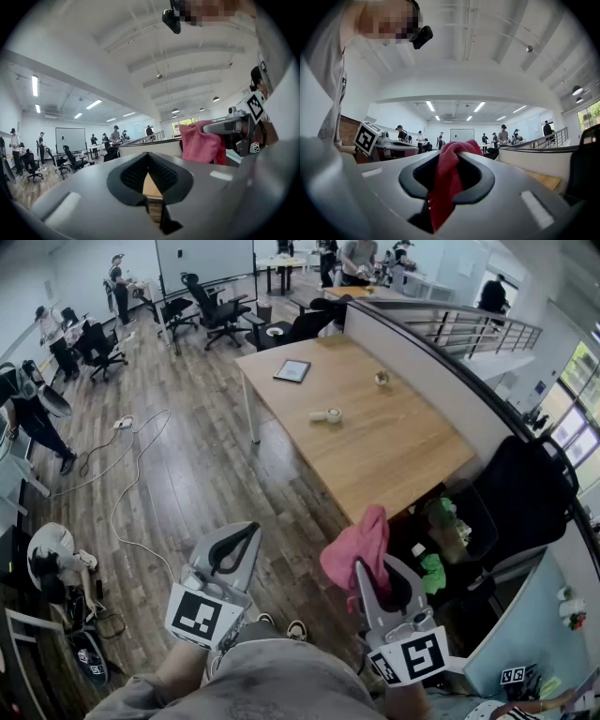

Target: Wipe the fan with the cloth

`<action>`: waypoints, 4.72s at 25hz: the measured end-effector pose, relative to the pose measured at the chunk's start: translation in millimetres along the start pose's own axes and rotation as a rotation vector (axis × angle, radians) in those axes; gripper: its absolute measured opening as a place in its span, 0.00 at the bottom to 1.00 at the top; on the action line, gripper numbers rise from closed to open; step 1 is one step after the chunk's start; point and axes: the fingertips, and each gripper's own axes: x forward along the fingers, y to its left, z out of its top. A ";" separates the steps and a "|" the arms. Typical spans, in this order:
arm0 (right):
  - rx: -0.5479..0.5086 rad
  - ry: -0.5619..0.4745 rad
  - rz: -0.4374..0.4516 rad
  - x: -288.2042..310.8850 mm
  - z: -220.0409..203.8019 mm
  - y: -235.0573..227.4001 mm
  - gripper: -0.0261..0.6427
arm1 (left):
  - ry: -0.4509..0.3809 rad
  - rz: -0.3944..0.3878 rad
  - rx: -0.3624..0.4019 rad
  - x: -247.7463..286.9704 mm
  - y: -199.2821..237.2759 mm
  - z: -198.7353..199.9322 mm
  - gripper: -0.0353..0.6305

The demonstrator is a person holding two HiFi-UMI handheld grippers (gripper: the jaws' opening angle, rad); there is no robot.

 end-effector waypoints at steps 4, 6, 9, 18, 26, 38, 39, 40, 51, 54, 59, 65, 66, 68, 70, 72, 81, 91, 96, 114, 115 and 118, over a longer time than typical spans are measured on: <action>0.007 0.003 -0.009 -1.5 -1.9 -4.7 0.16 | 0.001 0.000 0.002 0.7 -1.9 -0.6 0.06; 0.009 0.003 -0.008 -0.9 -2.3 -5.5 0.16 | 0.005 0.002 0.000 1.1 -1.1 -1.5 0.06; 0.013 0.003 -0.004 -0.8 -3.4 -6.4 0.16 | 0.012 0.004 0.001 2.2 -2.1 -3.3 0.06; 0.055 0.010 0.019 -2.3 -9.0 -12.7 0.16 | 0.011 0.014 -0.037 1.1 -3.4 -3.7 0.06; 0.037 0.043 0.024 12.4 -16.6 -17.2 0.16 | 0.052 0.012 0.064 15.4 6.5 -14.0 0.54; 0.060 0.080 -0.001 99.6 -33.5 -48.1 0.16 | 0.074 0.025 0.046 68.4 81.5 -30.4 0.52; 0.063 0.084 -0.004 109.7 -35.8 -51.5 0.16 | 0.077 0.018 0.045 76.2 88.1 -32.2 0.52; 0.067 0.089 -0.008 120.4 -38.0 -54.9 0.16 | 0.080 0.010 0.044 84.4 95.4 -33.5 0.52; 0.071 0.159 -0.072 275.0 -55.6 -82.1 0.16 | 0.114 -0.050 0.025 177.2 227.7 -49.3 0.52; 0.094 0.177 -0.109 313.4 -66.1 -92.7 0.16 | 0.122 -0.075 0.025 203.9 261.5 -53.2 0.52; 0.085 0.210 -0.176 361.7 -77.8 -107.1 0.16 | 0.121 -0.146 0.045 241.9 303.1 -58.5 0.52; 0.092 0.243 -0.248 394.6 -90.7 -131.2 0.16 | 0.133 -0.222 0.023 289.8 327.7 -68.8 0.52; 0.092 0.251 -0.257 397.5 -93.5 -134.8 0.16 | 0.135 -0.235 0.022 297.7 329.5 -70.1 0.52; 0.091 0.269 -0.282 401.4 -99.6 -143.4 0.16 | 0.135 -0.259 0.029 314.5 330.9 -71.8 0.52; 0.100 0.281 -0.304 404.4 -107.0 -154.3 0.16 | 0.136 -0.283 0.040 333.2 329.4 -73.8 0.52; 0.112 0.295 -0.320 407.7 -116.0 -168.4 0.16 | 0.139 -0.303 0.048 352.7 325.8 -76.5 0.52; 0.166 0.315 -0.357 436.1 -143.3 -251.9 0.16 | 0.203 -0.366 0.080 447.4 306.9 -93.5 0.52; 0.219 0.385 -0.294 478.2 -183.4 -334.5 0.16 | 0.328 -0.449 0.125 546.2 270.8 -136.8 0.51; 0.227 0.423 -0.240 495.4 -204.9 -359.8 0.16 | 0.423 -0.476 0.156 575.0 254.3 -183.9 0.51; 0.295 0.558 -0.226 520.9 -297.4 -387.8 0.16 | 0.654 -0.575 0.161 624.6 233.8 -323.2 0.48; 0.302 0.563 -0.228 523.2 -302.5 -387.8 0.16 | 0.665 -0.585 0.160 625.7 232.8 -332.6 0.48; 0.321 0.573 -0.240 529.6 -318.0 -388.4 0.16 | 0.686 -0.609 0.160 629.2 229.4 -357.4 0.48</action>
